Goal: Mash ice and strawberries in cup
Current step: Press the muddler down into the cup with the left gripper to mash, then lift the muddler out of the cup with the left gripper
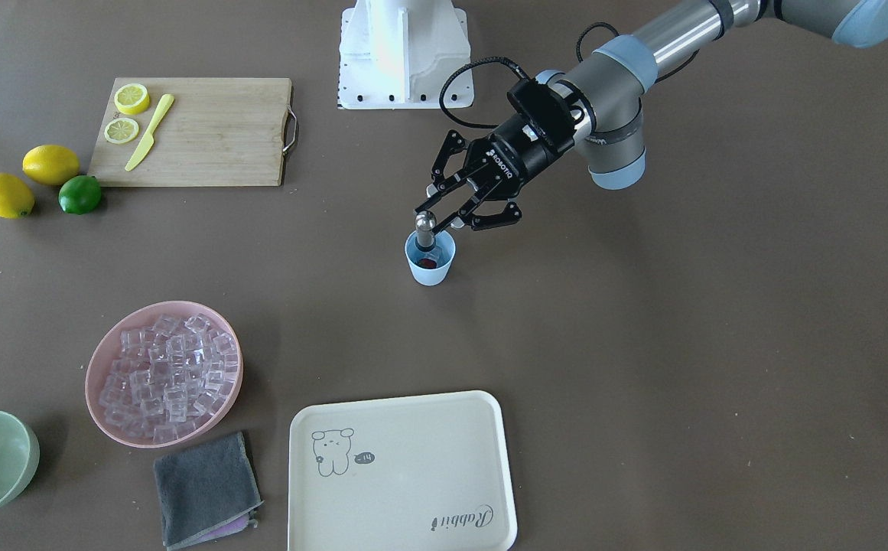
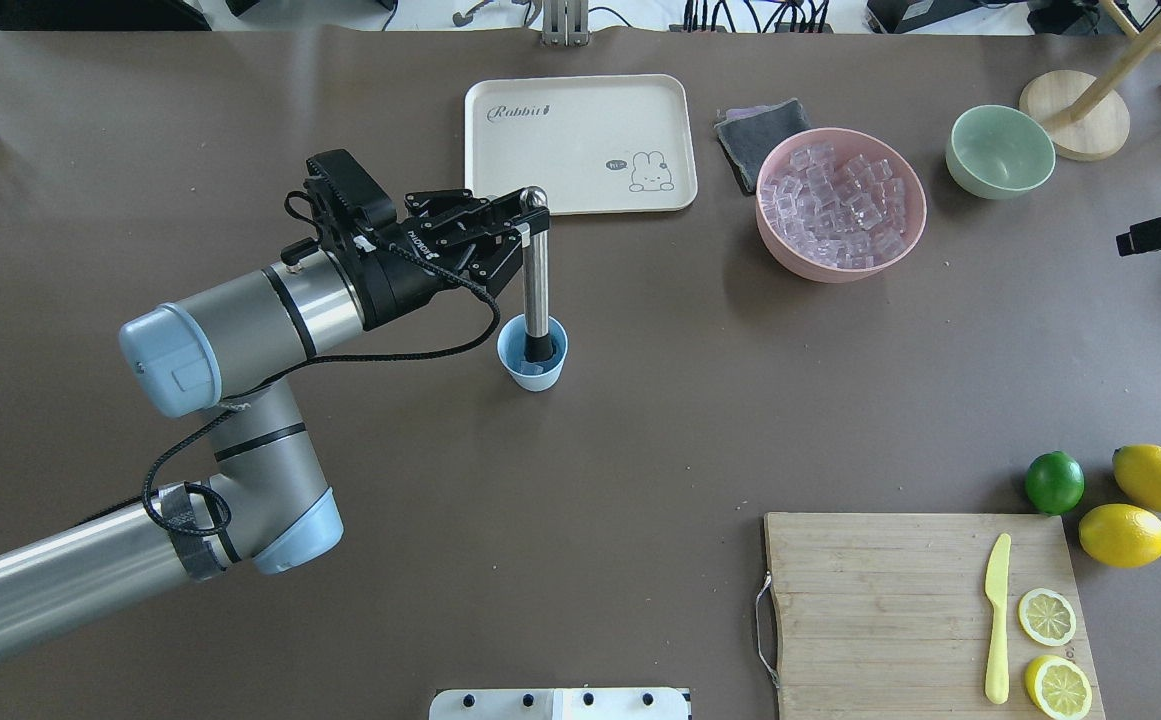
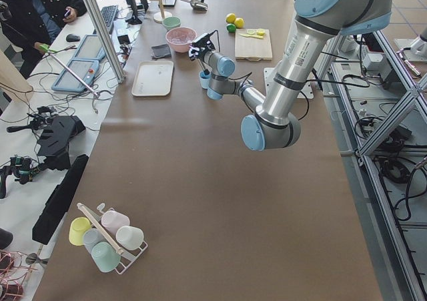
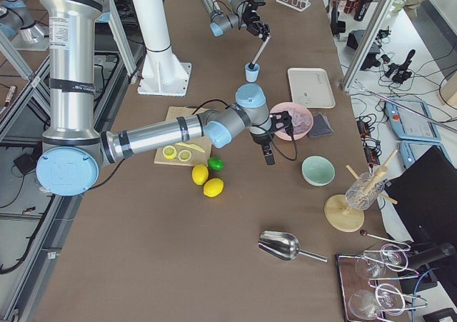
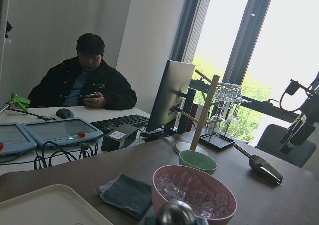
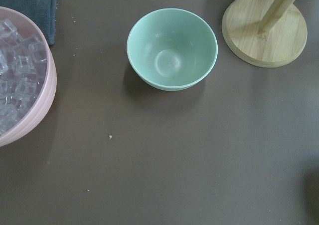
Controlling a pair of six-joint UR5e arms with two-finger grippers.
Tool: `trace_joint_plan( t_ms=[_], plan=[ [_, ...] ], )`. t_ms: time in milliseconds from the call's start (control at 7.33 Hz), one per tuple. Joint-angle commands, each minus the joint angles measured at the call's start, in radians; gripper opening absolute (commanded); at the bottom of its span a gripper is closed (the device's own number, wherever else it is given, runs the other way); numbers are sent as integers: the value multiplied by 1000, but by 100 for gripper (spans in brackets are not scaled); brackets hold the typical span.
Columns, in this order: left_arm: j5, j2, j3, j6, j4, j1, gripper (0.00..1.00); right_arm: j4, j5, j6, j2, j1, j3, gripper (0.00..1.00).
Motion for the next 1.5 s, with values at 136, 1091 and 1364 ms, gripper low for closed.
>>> trace_joint_plan(
  t_ms=[136, 1091, 1364],
  plan=[
    [0, -9, 39, -13, 0, 1, 0, 0, -3, 0, -6, -1, 1, 100],
    [-143, -29, 15, -309, 38, -121, 0, -2, -40, 0, 2, 13, 2, 100],
    [-237, -35, 13, -456, 110, -261, 0, -3, -39, 2, 11, 12, -2, 100]
  ],
)
